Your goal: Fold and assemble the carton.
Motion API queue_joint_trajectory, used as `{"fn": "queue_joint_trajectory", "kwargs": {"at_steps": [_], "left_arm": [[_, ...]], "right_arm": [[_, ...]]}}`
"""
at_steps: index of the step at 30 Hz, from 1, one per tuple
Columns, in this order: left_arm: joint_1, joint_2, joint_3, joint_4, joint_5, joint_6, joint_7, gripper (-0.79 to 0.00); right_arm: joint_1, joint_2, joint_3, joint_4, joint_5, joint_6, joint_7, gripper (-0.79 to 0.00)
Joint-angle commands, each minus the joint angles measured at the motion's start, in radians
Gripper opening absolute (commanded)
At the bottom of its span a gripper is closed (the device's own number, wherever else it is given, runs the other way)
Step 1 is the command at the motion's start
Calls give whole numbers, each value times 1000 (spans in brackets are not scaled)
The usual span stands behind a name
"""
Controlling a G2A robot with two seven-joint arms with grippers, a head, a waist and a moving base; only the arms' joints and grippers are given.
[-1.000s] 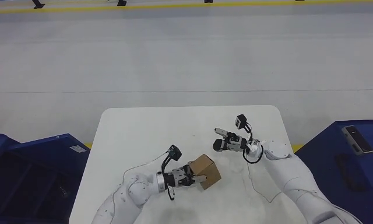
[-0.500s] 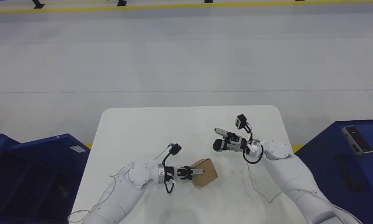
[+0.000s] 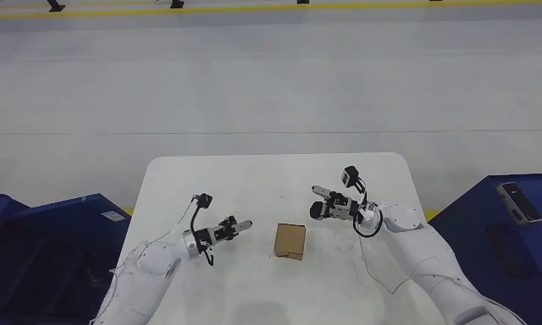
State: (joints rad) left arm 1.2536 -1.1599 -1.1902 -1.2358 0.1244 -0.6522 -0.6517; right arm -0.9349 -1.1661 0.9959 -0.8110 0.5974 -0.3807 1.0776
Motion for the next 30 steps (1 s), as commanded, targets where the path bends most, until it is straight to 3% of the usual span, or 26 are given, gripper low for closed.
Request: {"fn": "queue_joint_trajectory", "kwargs": {"at_steps": [1, 2, 4, 6, 12, 17, 23, 30], "left_arm": [[98, 12, -48, -195, 161, 19, 113, -613], [136, 14, -57, -278, 253, 36, 175, -785], [193, 13, -44, -384, 417, 76, 282, -785], [209, 5, 0, -429, 518, 103, 359, -785], [132, -22, 134, -405, 817, 185, 523, -785], [103, -32, 175, -368, 866, 186, 563, -785], [103, -32, 175, -368, 866, 186, 563, -785], [103, -32, 175, -368, 866, 186, 563, -785]], "right_arm": [[0, 0, 0, 0, 0, 0, 0, 0], [0, 0, 0, 0, 0, 0, 0, 0], [0, 0, 0, 0, 0, 0, 0, 0], [0, 0, 0, 0, 0, 0, 0, 0], [0, 0, 0, 0, 0, 0, 0, 0], [-24, 7, 22, -16, -27, -2, -79, 0], [-96, 34, 110, -83, 8, -51, -91, 0], [-96, 34, 110, -83, 8, -51, -91, 0]]}}
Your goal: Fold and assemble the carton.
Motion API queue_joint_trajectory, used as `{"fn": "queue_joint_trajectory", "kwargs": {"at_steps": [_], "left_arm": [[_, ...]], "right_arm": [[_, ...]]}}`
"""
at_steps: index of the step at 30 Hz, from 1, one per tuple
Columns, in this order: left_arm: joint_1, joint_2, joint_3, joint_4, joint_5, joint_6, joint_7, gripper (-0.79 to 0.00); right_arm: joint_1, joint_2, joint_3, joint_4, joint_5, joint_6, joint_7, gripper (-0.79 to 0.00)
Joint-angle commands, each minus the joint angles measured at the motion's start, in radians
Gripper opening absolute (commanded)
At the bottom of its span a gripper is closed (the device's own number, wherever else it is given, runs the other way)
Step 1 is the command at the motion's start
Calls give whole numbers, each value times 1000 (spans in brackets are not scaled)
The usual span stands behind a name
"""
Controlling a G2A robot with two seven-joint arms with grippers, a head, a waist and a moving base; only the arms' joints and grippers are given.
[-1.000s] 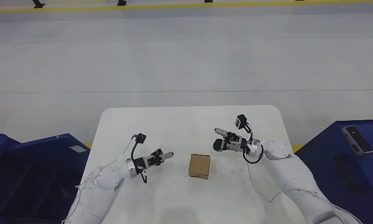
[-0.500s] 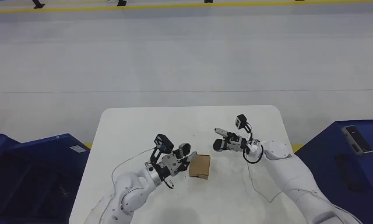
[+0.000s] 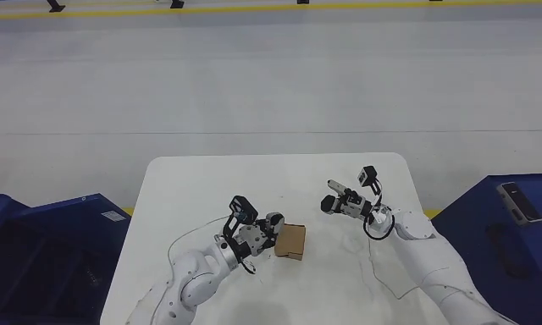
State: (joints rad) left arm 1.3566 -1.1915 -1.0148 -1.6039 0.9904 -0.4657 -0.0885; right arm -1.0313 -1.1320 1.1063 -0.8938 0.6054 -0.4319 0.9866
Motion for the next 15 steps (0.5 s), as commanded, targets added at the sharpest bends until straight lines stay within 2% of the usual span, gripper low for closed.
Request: {"fn": "queue_joint_trajectory", "kwargs": {"at_steps": [1, 4, 7, 15], "left_arm": [[0, 0, 0, 0, 0, 0, 0, -785], [-2, -3, 19, -5, 11, -2, -10, -785], [-12, -12, 55, -13, 101, 81, 5, -785], [-55, -43, 168, 32, 258, 188, 107, -785]], "right_arm": [[0, 0, 0, 0, 0, 0, 0, 0], [0, 0, 0, 0, 0, 0, 0, 0], [0, 0, 0, 0, 0, 0, 0, 0], [0, 0, 0, 0, 0, 0, 0, 0]]}}
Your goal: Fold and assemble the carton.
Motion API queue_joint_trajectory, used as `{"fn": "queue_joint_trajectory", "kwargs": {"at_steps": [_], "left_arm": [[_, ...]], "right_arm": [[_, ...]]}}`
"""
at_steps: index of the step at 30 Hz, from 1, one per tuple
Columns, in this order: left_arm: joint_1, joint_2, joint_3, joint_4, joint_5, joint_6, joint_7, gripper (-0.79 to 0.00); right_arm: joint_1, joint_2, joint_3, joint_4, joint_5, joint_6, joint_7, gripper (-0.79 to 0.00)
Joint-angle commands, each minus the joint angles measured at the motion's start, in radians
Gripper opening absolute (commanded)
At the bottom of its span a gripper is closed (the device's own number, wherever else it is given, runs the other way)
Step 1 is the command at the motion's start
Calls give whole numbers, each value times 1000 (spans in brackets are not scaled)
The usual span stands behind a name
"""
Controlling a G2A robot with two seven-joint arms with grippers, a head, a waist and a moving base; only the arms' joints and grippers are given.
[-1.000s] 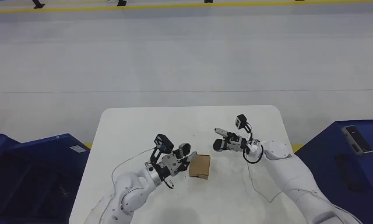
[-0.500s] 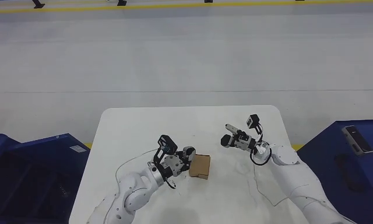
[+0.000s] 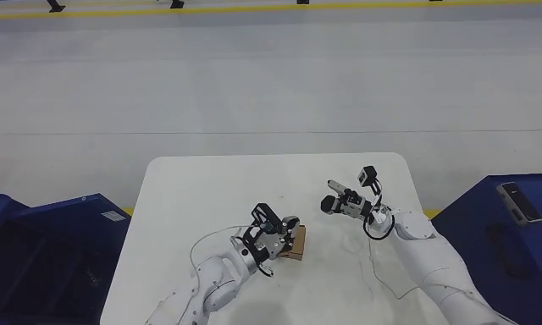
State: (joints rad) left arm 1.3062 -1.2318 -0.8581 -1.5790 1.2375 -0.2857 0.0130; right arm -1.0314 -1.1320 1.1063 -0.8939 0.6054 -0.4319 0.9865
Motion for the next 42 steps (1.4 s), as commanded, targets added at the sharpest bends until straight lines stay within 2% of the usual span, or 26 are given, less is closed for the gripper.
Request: {"fn": "queue_joint_trajectory", "kwargs": {"at_steps": [1, 9, 13, 17, 28, 38, 39, 42], "left_arm": [[-13, -7, 22, 17, 20, 8, 14, -785], [-21, -15, 53, 50, 139, 34, 86, -785], [-15, -15, 45, 52, 132, 24, 85, -785], [-19, -16, 36, 61, 97, -19, 75, -785], [-42, -29, 59, 124, 119, -11, -15, -785], [-67, -46, 74, 191, 89, -3, -46, -785], [-68, -48, 70, 198, 86, 19, -55, -785], [-66, -52, 70, 191, 68, 15, -34, -785]], "right_arm": [[0, 0, 0, 0, 0, 0, 0, 0], [0, 0, 0, 0, 0, 0, 0, 0], [0, 0, 0, 0, 0, 0, 0, 0], [0, 0, 0, 0, 0, 0, 0, 0], [0, 0, 0, 0, 0, 0, 0, 0], [0, 0, 0, 0, 0, 0, 0, 0], [0, 0, 0, 0, 0, 0, 0, 0], [0, 0, 0, 0, 0, 0, 0, 0]]}}
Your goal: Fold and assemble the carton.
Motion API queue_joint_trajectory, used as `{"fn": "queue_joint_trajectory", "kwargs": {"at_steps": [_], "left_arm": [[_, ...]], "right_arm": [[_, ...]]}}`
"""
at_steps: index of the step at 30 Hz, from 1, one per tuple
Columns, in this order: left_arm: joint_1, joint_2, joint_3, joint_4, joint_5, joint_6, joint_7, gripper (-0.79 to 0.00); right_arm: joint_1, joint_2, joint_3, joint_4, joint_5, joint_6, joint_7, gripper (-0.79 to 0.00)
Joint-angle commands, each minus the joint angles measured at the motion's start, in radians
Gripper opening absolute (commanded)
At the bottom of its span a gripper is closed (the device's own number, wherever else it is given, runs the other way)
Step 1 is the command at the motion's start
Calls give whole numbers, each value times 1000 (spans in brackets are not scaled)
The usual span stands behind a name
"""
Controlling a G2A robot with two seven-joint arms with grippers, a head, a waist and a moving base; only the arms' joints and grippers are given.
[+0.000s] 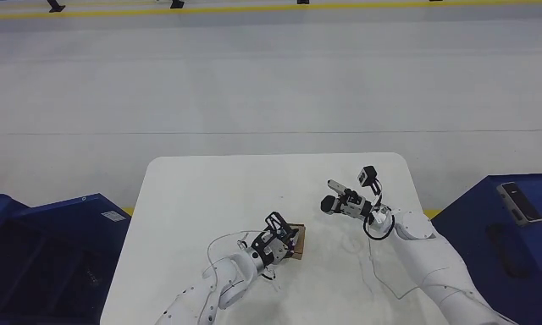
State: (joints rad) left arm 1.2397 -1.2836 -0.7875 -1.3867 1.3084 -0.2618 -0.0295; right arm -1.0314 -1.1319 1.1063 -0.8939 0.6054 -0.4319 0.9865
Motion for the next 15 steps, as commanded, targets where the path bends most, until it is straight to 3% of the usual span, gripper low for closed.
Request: {"fn": "queue_joint_trajectory", "kwargs": {"at_steps": [1, 7, 15], "left_arm": [[0, 0, -4, -4, 2, -7, 12, -785], [14, 3, -13, -29, 24, -13, 18, -785], [-5, -8, -3, 6, 2, -25, -24, -785]], "right_arm": [[0, 0, 0, 0, 0, 0, 0, 0], [0, 0, 0, 0, 0, 0, 0, 0], [0, 0, 0, 0, 0, 0, 0, 0]]}}
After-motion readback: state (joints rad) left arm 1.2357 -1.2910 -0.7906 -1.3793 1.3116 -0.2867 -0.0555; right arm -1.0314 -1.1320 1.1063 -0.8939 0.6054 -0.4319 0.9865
